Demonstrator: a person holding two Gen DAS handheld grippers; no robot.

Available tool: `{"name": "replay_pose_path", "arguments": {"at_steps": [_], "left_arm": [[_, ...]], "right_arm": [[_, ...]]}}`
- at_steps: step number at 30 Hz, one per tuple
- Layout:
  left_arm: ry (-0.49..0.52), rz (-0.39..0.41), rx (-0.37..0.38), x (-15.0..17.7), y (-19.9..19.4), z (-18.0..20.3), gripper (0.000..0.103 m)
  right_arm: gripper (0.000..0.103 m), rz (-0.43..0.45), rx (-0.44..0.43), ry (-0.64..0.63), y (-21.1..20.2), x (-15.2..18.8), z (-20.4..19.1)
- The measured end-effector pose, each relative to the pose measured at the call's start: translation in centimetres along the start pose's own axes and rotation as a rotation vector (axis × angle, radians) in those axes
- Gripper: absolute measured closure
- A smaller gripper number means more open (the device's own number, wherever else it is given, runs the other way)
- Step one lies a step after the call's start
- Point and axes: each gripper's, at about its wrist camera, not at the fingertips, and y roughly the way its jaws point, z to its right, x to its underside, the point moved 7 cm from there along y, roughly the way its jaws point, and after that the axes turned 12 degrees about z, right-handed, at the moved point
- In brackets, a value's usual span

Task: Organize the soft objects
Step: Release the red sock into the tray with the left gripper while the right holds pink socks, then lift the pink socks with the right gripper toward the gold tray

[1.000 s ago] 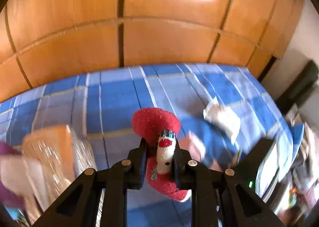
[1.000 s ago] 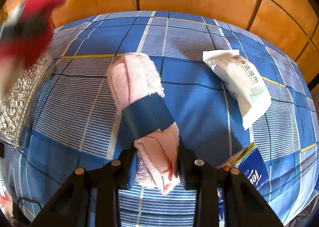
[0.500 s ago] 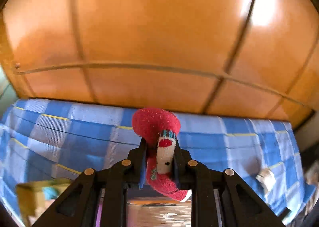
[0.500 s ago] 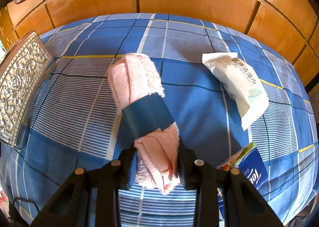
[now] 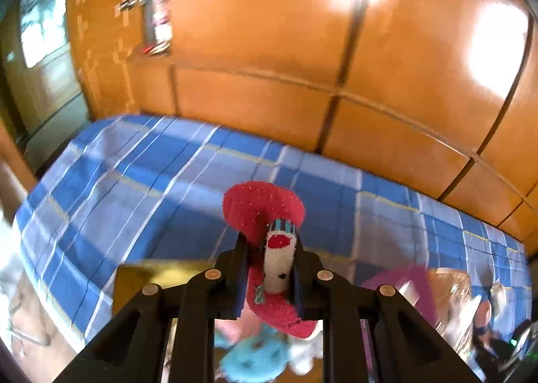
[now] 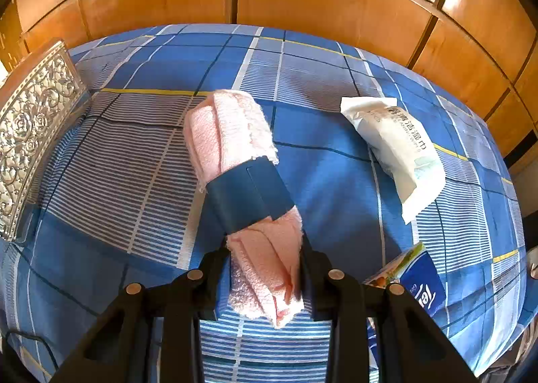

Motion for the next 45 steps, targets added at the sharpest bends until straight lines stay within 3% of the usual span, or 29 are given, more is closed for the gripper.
{"name": "replay_pose_path", "arguments": {"at_steps": [5, 14, 21, 24, 29, 30, 36, 39, 45], "left_arm": [[-0.059, -0.018, -0.004, 5.4, -2.4, -4.0, 0.082], [-0.093, -0.103, -0.007, 15.5, -5.2, -6.1, 0.082], [-0.082, -0.151, -0.027, 19.7, -5.3, -6.3, 0.08], [-0.088, -0.146, -0.044, 20.3, -5.0, -6.5, 0.077], [-0.076, -0.126, -0.081, 20.7, -5.3, -6.7, 0.047], [-0.074, -0.116, -0.094, 20.6, -5.5, -6.9, 0.045], [-0.048, -0.012, -0.146, 19.2, -7.6, -6.7, 0.044], [-0.034, 0.042, -0.143, 17.9, -8.7, -6.2, 0.038], [0.022, 0.127, -0.143, 16.2, -10.6, -4.9, 0.037]], "right_arm": [[0.07, 0.01, 0.02, -0.004, -0.1, 0.1, 0.0], [0.07, 0.028, 0.056, -0.028, -0.2, 0.1, -0.3], [0.07, 0.024, 0.078, -0.022, -0.2, 0.0, -0.4], [0.07, 0.02, 0.088, -0.023, -0.3, 0.0, -0.5], [0.07, 0.016, 0.099, -0.02, -0.2, 0.0, -0.5], [0.07, 0.016, 0.101, -0.021, -0.2, 0.0, -0.5], [0.07, 0.014, 0.108, -0.012, -0.2, -0.1, -0.6], [0.07, 0.019, 0.11, 0.0, -0.3, -0.1, -0.5], [0.07, 0.03, 0.118, 0.01, -0.4, 0.1, -0.5]]}}
